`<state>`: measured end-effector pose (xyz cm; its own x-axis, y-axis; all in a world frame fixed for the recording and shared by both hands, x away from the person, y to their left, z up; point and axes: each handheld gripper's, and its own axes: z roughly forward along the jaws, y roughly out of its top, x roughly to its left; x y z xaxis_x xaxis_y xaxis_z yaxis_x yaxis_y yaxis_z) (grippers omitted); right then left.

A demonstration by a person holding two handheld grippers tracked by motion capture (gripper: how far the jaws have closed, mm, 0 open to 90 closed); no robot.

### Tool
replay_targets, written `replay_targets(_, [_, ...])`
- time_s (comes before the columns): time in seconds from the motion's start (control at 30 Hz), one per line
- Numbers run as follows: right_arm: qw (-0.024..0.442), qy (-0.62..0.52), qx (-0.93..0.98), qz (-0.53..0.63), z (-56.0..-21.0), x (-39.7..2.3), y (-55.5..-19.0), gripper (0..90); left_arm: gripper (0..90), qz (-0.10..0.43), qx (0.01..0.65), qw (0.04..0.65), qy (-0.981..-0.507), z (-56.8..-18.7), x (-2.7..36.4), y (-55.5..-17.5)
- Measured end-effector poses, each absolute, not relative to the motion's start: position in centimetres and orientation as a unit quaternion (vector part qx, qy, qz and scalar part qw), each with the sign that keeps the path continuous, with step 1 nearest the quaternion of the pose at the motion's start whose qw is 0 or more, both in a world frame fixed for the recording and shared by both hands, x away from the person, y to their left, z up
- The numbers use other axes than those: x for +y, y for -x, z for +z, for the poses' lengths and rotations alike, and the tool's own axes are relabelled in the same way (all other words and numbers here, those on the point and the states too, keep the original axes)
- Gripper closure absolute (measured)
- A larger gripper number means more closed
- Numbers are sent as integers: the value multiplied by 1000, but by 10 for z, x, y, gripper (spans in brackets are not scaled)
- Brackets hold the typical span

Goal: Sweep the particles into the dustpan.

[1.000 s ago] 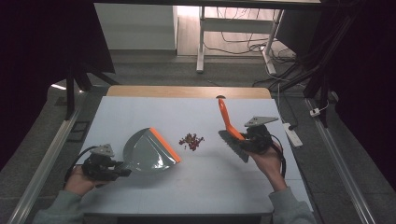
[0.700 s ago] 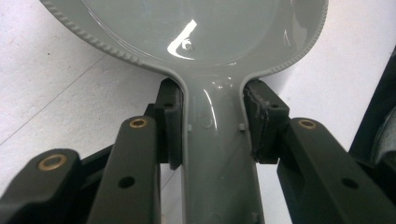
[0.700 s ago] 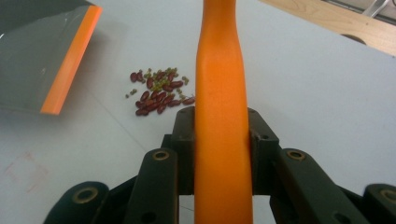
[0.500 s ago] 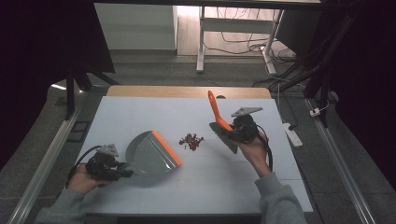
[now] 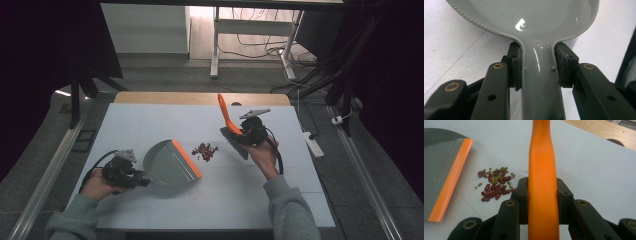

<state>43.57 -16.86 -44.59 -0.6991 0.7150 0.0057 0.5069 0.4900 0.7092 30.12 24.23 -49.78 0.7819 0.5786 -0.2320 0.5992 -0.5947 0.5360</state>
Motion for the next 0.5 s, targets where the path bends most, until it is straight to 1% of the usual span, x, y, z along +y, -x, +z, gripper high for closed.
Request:
replay_targets(0.07, [148,-360,851,353,-448,-166,-439,704,617,-11,332,304,-893,-498,242,-301])
replay_targets(0.23, [148,-368,851,346,-458,-161,-447,704,617,-17,334,302,-893,-499,240,-302])
replay_targets(0.33, [137,-374,848,349,-464,-158,-450,704,617,-22,331,299,-895,-501,237,-303])
replay_targets(0.5, [140,-373,851,343,-470,-152,-453,704,617,-28,331,297,-895,-502,235,-304])
